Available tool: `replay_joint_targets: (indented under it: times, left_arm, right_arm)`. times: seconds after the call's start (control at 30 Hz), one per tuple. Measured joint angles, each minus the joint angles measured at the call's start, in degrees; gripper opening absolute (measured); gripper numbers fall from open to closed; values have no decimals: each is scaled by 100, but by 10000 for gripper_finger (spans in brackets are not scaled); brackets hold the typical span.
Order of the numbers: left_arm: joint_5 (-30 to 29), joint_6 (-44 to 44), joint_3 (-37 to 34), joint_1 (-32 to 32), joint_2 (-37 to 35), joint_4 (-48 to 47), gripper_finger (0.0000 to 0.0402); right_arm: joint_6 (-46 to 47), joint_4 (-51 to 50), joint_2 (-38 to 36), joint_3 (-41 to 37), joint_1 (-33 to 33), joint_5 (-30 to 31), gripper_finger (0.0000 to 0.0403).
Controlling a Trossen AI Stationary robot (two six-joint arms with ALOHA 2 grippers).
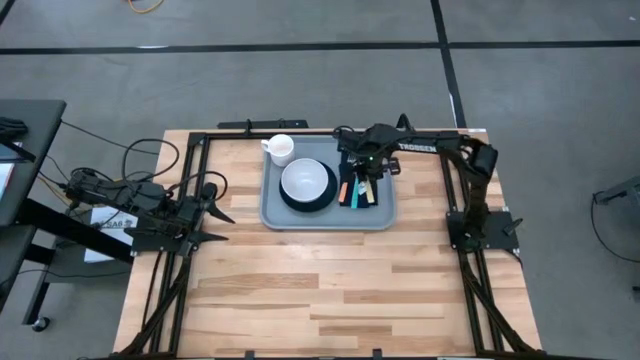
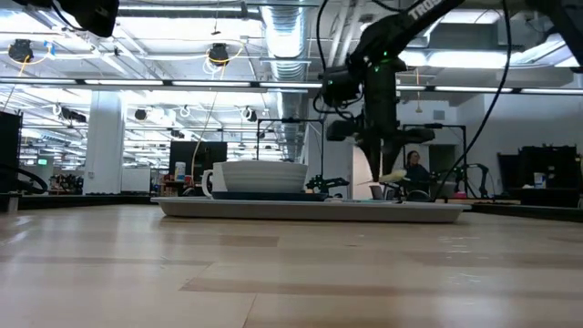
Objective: Set up tray
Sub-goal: Put the yellow knife to the right of the blue spoon on the black napkin
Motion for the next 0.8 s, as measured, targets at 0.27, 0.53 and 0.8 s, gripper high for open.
replay_joint_targets:
  times: [0.27, 0.53, 0.8]
  left_arm:
    - [407, -16, 0, 0, -1, -4, 191]
    - [454, -62, 0, -2, -1, -26, 191]
    - [649, -65, 0, -2, 1, -22, 191]
  right_arm:
    - [207, 48, 175, 7, -92, 26, 36]
    - [505, -118, 175, 7, -188, 124, 36]
    - [657, -237, 175, 7, -183, 139, 37]
